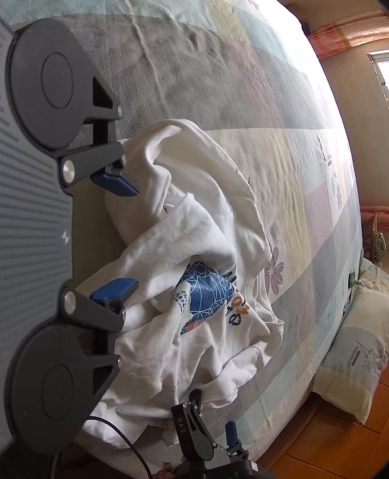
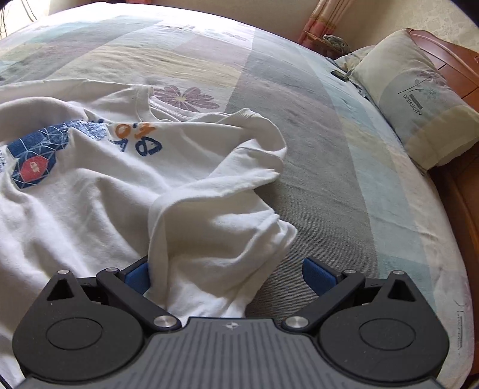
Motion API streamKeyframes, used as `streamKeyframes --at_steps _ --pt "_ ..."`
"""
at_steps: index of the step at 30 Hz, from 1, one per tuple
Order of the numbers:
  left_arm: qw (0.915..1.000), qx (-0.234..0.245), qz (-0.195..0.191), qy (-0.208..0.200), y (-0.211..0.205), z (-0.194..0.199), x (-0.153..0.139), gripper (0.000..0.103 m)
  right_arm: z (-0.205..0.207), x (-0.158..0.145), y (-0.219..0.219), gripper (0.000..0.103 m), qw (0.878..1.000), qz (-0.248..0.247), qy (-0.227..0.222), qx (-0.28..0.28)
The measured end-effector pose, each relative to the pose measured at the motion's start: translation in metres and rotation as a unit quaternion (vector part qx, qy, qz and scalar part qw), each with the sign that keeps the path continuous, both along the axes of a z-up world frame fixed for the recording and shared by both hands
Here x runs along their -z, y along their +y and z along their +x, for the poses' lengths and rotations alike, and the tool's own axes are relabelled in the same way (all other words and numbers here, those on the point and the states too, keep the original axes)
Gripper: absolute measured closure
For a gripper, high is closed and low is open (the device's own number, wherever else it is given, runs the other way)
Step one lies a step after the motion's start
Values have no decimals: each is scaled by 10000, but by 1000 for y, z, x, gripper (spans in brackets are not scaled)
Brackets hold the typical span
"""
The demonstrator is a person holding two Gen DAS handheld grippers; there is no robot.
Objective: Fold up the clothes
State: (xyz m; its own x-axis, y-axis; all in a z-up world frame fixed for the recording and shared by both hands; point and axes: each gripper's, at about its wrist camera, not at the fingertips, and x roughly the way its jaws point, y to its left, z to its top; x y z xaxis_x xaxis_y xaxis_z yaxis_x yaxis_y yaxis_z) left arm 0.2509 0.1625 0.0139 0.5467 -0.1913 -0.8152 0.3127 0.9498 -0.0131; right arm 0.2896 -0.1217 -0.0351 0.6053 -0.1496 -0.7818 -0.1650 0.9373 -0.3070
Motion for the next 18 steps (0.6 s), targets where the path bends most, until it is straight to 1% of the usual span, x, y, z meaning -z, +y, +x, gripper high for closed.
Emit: streamKeyframes --at_steps 1,4,7,9,11,13,15,17,18 --pt "10000 -12 -39 4 -1 -1 1 41 -1 1 -5 0 9998 -185 -57 46" --pt "9997 -81 -246 -4 -5 0 0 41 -3 -3 -30 0 9969 -587 -291 434" --pt "9995 -5 -300 -22 -17 2 -1 41 1 -11 -51 0 9946 -559 -384 782" --pt "9995 86 -308 -26 -25 3 -1 40 1 -14 -57 0 9968 -124 -297 738" --pt "9995 140 -296 -31 -33 5 -1 39 3 -8 -53 0 9984 229 -52 517" --pt "9995 119 -279 -45 -38 5 -2 39 4 2 -46 0 9990 224 124 375" --pt "9995 77 -284 -66 -41 5 -4 39 4 12 -43 0 9991 -28 195 365" --pt "9995 39 -291 -84 -43 5 -6 39 4 12 -53 0 9989 -59 132 442" --pt "9995 19 -292 -90 -44 5 -7 39 6 10 -59 0 9983 -157 78 565"
